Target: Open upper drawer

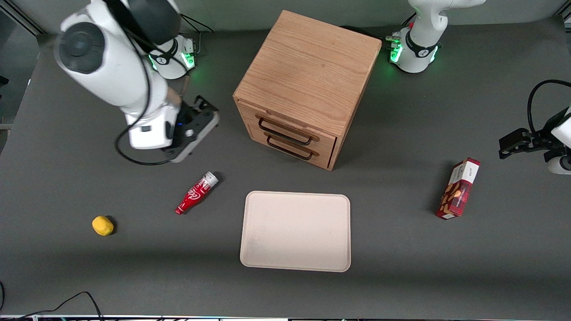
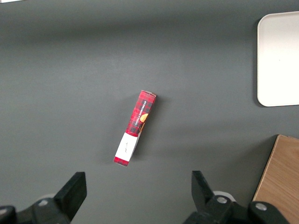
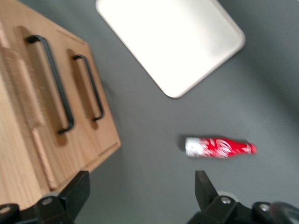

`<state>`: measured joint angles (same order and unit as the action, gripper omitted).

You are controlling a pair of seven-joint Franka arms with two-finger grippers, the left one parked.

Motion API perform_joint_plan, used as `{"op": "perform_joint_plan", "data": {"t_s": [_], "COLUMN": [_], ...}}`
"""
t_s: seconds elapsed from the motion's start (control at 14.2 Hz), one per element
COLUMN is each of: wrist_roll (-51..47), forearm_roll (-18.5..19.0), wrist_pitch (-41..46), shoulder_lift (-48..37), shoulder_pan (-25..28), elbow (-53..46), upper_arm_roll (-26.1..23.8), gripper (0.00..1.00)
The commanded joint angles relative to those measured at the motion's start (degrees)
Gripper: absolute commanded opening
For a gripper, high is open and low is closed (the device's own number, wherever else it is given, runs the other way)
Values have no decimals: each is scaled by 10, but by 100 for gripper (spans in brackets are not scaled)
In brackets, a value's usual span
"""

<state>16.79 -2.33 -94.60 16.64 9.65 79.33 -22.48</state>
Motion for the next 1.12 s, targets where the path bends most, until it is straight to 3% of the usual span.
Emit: {"op": "perform_joint_plan", "data": {"t_s": [0.0,0.28,0.56,1.05], "wrist_roll": [12,17,14,8], "forearm_roll": [-1,14,34,28], "wrist_pitch": [-19,-76,-130,-196], "shoulder_lift": [36,83,126,150], "shoulder_pan": [1,7,30,42], "elbow": [-19,-20,-20,22], "upper_arm_roll": [-41,-87,-89,-114], "gripper": [100,100,100,100]}}
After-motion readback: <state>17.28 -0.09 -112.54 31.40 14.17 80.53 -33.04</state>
